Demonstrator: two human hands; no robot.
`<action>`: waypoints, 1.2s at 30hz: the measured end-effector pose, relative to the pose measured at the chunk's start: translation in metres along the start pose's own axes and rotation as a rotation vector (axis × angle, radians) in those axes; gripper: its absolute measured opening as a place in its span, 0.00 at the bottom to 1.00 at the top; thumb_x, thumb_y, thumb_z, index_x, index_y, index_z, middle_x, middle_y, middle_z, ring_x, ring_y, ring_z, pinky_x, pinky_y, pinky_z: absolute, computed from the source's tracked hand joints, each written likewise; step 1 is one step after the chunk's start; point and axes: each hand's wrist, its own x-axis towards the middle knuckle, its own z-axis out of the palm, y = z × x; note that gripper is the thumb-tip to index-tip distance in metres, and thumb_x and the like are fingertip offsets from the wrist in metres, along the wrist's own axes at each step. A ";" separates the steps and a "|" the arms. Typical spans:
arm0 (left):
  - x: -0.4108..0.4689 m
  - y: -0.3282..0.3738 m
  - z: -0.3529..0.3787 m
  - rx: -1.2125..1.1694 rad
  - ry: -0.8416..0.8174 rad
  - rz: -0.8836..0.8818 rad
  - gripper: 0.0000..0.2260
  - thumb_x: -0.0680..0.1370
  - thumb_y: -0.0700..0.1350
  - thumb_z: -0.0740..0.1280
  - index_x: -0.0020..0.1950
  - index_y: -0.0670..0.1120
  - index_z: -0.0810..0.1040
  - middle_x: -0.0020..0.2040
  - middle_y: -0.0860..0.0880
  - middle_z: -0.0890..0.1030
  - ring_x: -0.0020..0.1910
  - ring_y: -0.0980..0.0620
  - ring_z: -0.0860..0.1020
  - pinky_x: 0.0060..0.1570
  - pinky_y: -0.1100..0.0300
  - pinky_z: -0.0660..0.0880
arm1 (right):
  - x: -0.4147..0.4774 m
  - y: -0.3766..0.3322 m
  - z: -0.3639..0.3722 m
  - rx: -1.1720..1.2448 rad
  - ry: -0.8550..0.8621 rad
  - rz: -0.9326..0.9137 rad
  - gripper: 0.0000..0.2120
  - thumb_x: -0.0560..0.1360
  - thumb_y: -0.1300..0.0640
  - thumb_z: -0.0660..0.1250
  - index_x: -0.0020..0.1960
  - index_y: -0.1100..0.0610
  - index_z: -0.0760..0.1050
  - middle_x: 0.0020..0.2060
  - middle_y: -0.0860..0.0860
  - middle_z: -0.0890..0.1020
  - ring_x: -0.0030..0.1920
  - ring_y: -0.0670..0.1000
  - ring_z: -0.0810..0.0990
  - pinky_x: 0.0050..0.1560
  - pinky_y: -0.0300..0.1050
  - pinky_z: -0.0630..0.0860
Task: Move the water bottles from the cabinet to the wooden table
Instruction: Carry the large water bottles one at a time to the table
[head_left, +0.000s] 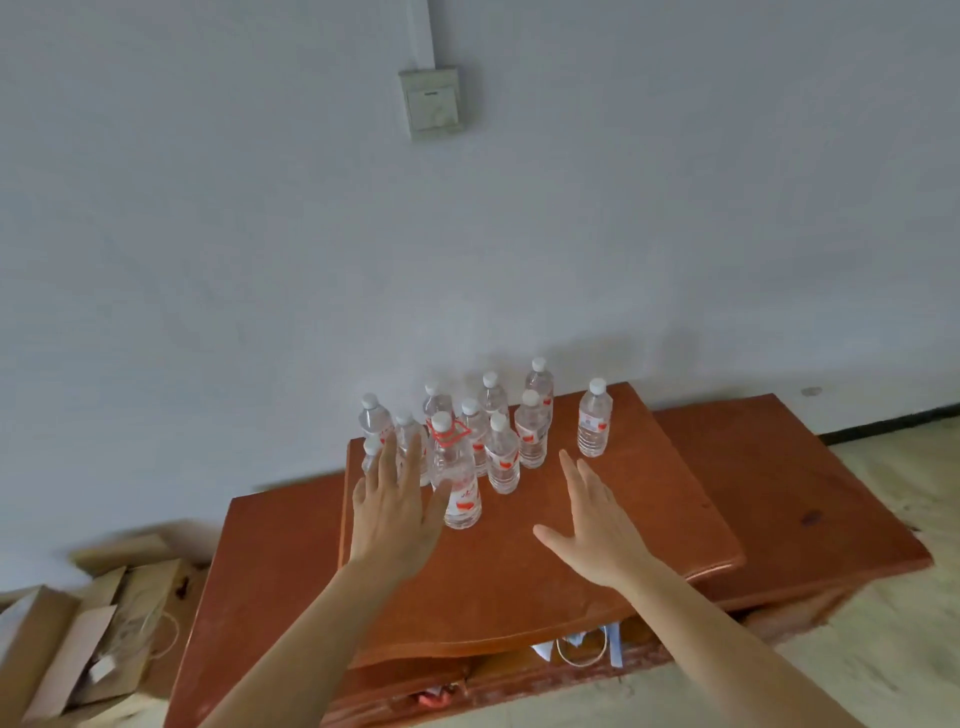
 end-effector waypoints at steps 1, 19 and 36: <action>0.011 -0.002 0.003 -0.014 -0.008 -0.014 0.33 0.81 0.66 0.47 0.81 0.56 0.40 0.82 0.48 0.40 0.81 0.45 0.44 0.78 0.42 0.51 | 0.008 -0.001 0.005 0.019 -0.029 -0.002 0.49 0.76 0.32 0.64 0.80 0.41 0.32 0.83 0.52 0.45 0.82 0.57 0.52 0.76 0.60 0.62; 0.162 -0.042 0.123 -0.527 0.055 -0.076 0.14 0.80 0.58 0.64 0.59 0.51 0.73 0.44 0.55 0.82 0.37 0.57 0.80 0.34 0.65 0.76 | 0.166 0.007 0.179 0.284 -0.435 0.192 0.57 0.69 0.34 0.75 0.80 0.39 0.36 0.83 0.46 0.49 0.81 0.51 0.56 0.76 0.53 0.62; 0.105 -0.004 0.106 -0.604 0.391 -0.633 0.18 0.78 0.63 0.61 0.53 0.49 0.69 0.41 0.55 0.77 0.37 0.64 0.77 0.32 0.67 0.73 | 0.166 0.033 0.161 0.266 -0.423 -0.241 0.46 0.68 0.39 0.79 0.78 0.47 0.58 0.73 0.46 0.69 0.73 0.48 0.68 0.71 0.53 0.73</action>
